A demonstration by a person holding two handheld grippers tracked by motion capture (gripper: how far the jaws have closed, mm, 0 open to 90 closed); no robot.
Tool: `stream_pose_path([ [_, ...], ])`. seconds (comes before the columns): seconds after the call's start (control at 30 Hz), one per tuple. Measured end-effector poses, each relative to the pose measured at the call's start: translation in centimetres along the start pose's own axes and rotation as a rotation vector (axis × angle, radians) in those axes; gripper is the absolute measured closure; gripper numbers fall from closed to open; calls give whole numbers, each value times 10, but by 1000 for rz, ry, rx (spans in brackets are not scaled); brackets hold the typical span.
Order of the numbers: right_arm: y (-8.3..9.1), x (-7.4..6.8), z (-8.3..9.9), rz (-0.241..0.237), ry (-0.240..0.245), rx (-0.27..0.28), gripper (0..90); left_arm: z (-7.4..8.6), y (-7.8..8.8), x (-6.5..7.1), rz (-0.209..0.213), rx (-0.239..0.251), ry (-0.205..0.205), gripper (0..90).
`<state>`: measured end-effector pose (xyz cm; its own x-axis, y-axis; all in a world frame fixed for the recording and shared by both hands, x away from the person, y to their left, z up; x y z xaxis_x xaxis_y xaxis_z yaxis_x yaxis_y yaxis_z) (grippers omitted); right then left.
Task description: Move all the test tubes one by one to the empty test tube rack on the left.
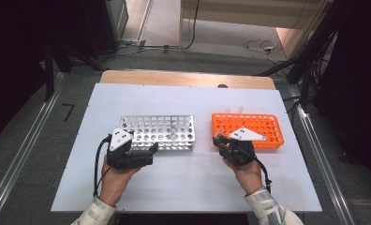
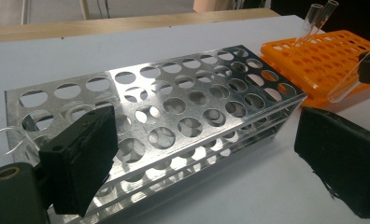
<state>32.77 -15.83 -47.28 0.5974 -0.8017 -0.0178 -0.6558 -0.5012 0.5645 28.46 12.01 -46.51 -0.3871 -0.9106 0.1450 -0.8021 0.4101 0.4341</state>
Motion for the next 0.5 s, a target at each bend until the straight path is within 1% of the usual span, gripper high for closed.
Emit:
stream_pose_path([
  [0.17,-1,-16,-1,-40,14,0,735,0,0,5,14,-1,-7,63],
  [0.5,-6,-43,0,-93,50,-10,735,2,-3,12,28,-12,-21,63],
])
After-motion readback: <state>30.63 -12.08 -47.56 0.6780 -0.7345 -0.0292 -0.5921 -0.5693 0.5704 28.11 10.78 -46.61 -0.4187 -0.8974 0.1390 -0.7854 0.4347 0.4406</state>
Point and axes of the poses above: each handheld gripper's, and its own axes: y roughly backward along the jaws, z roughly out of its underside, x roughly to its right, the point moved 6 cm from there along -y, roughly forward along the jaws
